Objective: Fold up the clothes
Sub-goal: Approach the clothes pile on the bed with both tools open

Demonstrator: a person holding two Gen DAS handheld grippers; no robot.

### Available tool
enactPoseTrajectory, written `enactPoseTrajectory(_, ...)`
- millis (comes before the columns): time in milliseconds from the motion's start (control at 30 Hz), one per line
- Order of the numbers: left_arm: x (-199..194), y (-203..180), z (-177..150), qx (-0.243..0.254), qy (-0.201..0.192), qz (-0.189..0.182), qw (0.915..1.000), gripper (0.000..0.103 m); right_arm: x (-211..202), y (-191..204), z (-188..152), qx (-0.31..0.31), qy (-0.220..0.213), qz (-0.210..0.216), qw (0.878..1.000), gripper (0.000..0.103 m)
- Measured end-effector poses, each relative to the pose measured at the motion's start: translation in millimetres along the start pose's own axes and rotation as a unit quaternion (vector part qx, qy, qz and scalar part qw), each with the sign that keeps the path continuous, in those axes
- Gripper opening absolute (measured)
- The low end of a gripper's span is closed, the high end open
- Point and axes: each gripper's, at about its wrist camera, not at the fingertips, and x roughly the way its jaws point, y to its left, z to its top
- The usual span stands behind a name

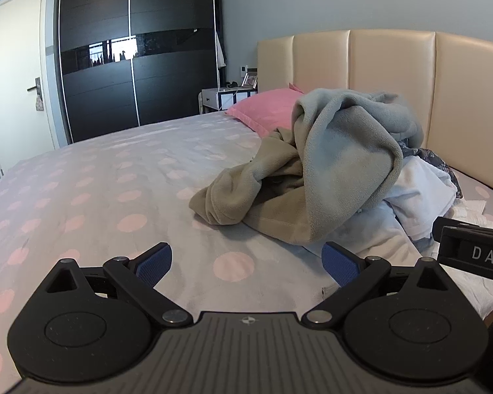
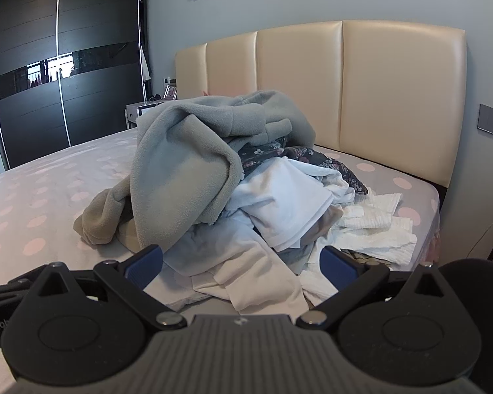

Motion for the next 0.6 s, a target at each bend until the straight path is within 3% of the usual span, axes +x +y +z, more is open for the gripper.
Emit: enactPoseTrajectory(600, -7, 7, -8, -0.011, 0.017, 0.003, 0.9998, 0.100, -2, 25, 4, 0.002, -0.003, -0.011, 1.000, 0.102)
